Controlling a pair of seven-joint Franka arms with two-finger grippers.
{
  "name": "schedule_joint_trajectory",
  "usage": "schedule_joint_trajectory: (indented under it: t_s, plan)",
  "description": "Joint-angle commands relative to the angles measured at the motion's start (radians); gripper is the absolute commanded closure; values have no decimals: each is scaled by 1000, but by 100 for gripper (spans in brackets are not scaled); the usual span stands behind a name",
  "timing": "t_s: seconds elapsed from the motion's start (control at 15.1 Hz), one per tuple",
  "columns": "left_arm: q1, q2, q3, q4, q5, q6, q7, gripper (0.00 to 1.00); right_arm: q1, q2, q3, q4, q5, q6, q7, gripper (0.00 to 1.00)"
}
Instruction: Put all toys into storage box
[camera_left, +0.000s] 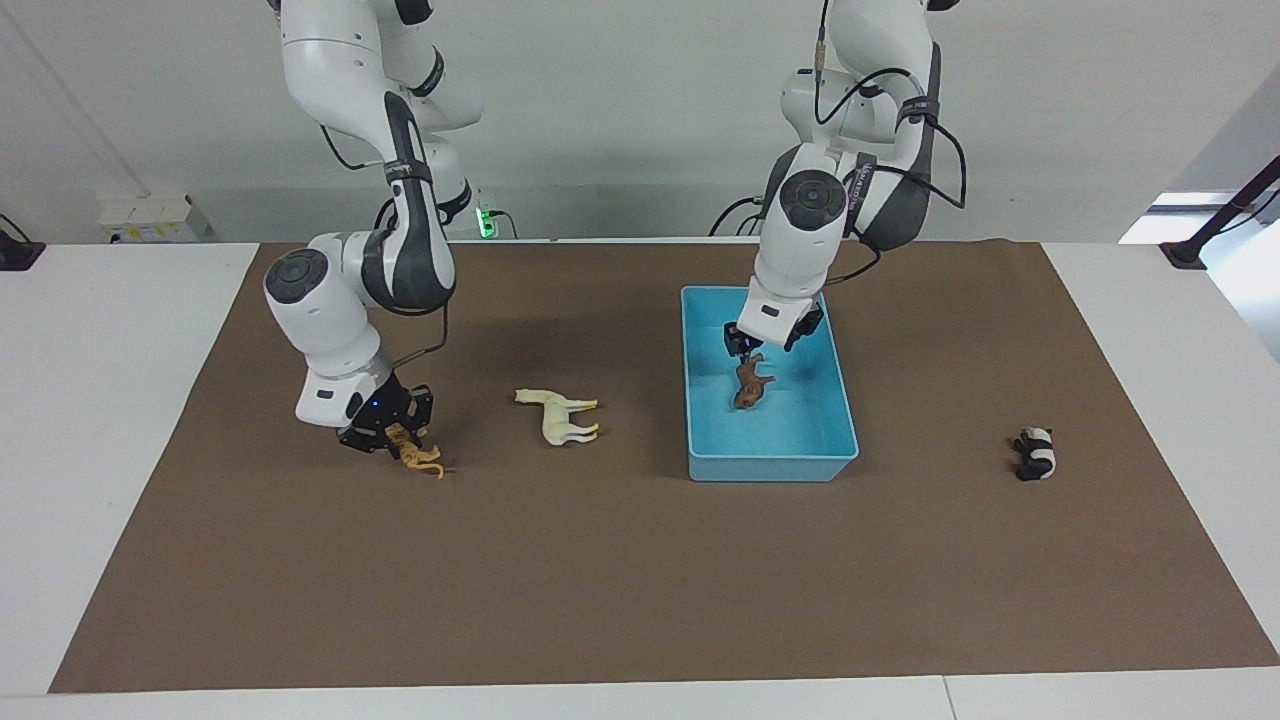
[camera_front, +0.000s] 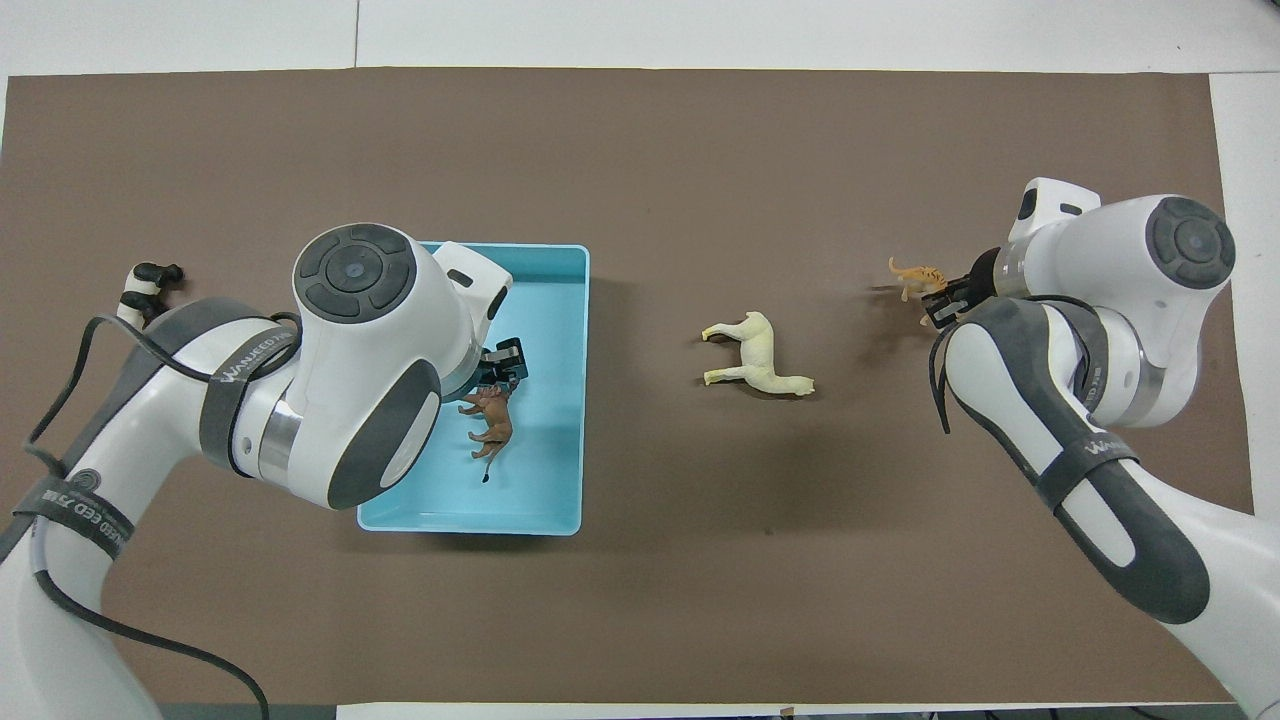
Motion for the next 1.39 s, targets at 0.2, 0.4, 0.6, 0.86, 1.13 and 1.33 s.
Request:
schedule_joint_trajectory:
  t_s: [0.2,0.4,0.6,0.86,1.13,1.33]
  plan:
    - [210,-23,30,28,84,24,317,0,115,-11,1,354,-18,-389,399,100]
    - [423,32,28,39,87,146,610,0,299,50,4,551,-80,-508,796,100]
    - [569,133,30,80,95,287,759,0,439,68,6,591,-74,-490,1053,100]
    - [617,329,30,263,156,345,798,0,604,163,4,596,-77,-355,1245,100]
    - [661,380,30,243,153,461,808,0,712,402,2,795,-84,-306,1434,100]
    - [677,394,28,228,152,470,835,0,747,411,6,789,-83,-294,1434,100]
